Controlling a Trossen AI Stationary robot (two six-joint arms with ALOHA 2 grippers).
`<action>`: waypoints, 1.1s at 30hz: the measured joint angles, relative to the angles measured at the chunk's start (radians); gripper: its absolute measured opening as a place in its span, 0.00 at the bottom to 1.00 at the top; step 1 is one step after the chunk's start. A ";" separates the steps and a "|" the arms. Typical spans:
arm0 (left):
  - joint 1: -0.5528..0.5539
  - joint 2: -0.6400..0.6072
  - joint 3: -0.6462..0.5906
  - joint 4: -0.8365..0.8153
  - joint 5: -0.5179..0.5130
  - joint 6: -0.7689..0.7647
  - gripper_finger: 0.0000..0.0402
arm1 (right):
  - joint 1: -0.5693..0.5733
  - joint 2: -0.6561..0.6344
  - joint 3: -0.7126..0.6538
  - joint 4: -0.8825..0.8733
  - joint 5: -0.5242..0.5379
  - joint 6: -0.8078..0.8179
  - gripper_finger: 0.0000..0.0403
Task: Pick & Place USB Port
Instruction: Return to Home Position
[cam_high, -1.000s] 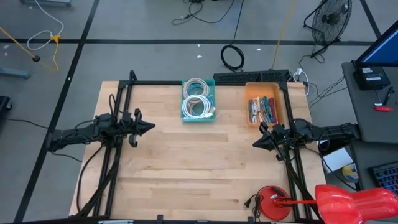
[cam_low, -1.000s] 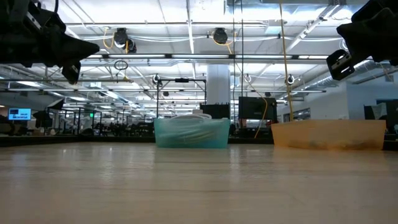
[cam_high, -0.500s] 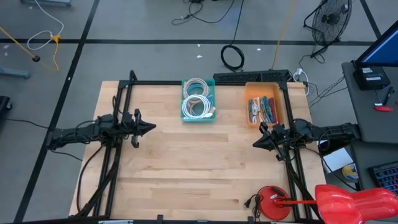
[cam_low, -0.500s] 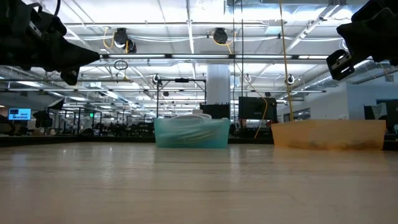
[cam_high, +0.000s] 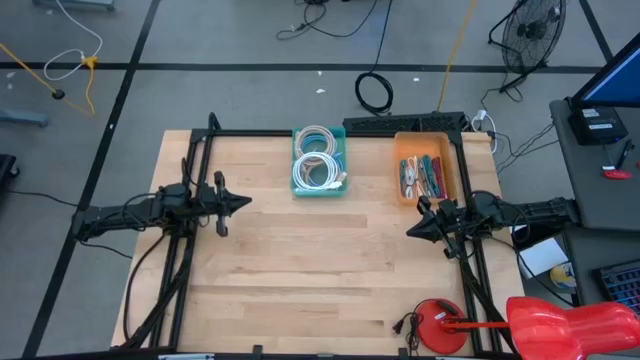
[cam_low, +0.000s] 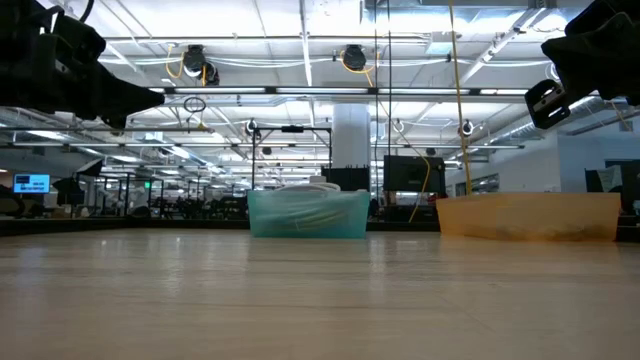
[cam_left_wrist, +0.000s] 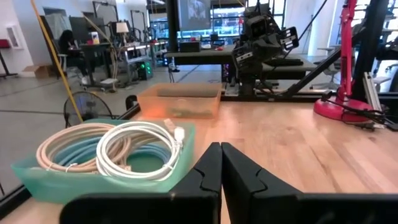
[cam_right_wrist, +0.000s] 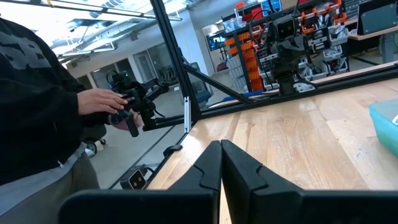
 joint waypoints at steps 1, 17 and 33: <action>0.000 0.000 0.000 0.000 0.001 0.000 0.01 | 0.000 0.000 0.000 0.000 0.000 0.000 0.00; 0.000 0.000 -0.001 0.005 0.001 -0.026 0.05 | 0.000 0.000 0.000 0.000 0.000 0.000 0.00; 0.000 0.000 -0.002 0.007 0.001 -0.026 0.06 | 0.000 0.000 0.000 0.000 0.000 0.000 0.00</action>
